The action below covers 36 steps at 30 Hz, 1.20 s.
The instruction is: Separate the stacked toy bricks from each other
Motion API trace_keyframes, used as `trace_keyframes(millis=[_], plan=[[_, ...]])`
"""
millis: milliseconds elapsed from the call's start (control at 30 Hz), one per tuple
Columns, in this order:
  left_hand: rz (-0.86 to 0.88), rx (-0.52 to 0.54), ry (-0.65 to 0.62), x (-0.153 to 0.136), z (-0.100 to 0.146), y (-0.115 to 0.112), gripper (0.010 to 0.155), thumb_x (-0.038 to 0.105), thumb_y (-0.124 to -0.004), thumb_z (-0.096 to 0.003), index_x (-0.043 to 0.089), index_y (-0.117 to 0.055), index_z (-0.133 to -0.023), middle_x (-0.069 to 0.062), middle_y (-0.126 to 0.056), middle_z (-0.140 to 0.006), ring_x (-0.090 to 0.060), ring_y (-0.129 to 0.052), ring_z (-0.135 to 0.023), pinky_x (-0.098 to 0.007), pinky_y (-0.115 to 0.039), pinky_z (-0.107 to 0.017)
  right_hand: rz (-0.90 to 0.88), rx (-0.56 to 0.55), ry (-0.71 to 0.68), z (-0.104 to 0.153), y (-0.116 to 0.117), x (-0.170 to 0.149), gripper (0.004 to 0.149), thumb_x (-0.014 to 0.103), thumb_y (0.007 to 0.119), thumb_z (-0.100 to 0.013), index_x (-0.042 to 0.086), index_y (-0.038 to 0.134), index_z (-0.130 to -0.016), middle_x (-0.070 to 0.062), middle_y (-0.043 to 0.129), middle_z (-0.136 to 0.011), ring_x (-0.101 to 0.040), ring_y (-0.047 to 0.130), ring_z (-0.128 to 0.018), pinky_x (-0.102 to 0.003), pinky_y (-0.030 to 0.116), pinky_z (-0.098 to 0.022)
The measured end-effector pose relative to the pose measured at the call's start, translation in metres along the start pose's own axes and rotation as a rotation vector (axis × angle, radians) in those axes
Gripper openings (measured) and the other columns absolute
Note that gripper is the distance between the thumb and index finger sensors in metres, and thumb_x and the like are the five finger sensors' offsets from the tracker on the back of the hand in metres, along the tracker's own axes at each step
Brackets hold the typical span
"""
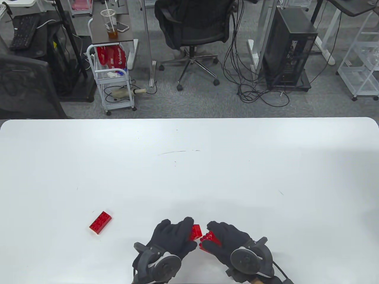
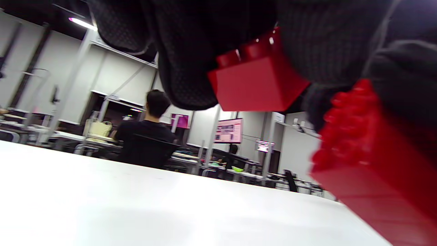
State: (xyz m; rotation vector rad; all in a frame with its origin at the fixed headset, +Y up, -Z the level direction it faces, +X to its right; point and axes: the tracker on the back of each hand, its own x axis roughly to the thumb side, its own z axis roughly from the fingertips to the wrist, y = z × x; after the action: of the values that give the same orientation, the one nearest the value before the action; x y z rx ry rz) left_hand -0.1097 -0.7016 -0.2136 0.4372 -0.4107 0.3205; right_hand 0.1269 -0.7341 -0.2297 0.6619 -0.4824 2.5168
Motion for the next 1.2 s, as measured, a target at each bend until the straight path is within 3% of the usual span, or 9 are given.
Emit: trace_keyframes(millis=[233, 600, 1200], plan=[[-0.216, -0.013, 0.219, -0.034, -0.004, -0.002, 0.07, 0.061, -0.083, -0.0343, 0.03, -0.08, -0.097, 0.007, -0.099, -0.088, -0.016, -0.104, -0.068, -0.049, -0.074, -0.071, -0.009, 0.005, -0.014, 0.002, -0.002, 0.001, 0.063, 0.067, 0.057, -0.048, 0.025, 0.067, -0.095, -0.003, 0.09, -0.072, -0.021, 0.1, -0.046, -0.035, 0.088, -0.022], [-0.343, -0.073, 0.473, -0.076, -0.002, -0.009, 0.068, 0.063, -0.081, -0.0348, 0.03, -0.084, -0.094, 0.006, -0.102, -0.084, -0.017, -0.104, -0.062, -0.046, -0.077, -0.067, -0.047, 0.025, -0.013, 0.003, -0.001, 0.002, 0.063, 0.067, 0.057, -0.049, 0.026, 0.067, -0.095, -0.003, 0.089, -0.073, -0.021, 0.1, -0.047, -0.035, 0.088, -0.023], [-0.475, -0.256, 0.626, -0.101, 0.003, -0.029, 0.066, 0.062, -0.082, -0.0331, 0.027, -0.09, -0.088, 0.003, -0.106, -0.077, -0.014, -0.109, -0.058, -0.041, -0.083, -0.066, -0.153, 0.032, -0.038, 0.005, -0.001, 0.011, 0.063, 0.068, 0.056, -0.049, 0.027, 0.066, -0.096, -0.002, 0.089, -0.074, -0.02, 0.099, -0.048, -0.034, 0.088, -0.024]])
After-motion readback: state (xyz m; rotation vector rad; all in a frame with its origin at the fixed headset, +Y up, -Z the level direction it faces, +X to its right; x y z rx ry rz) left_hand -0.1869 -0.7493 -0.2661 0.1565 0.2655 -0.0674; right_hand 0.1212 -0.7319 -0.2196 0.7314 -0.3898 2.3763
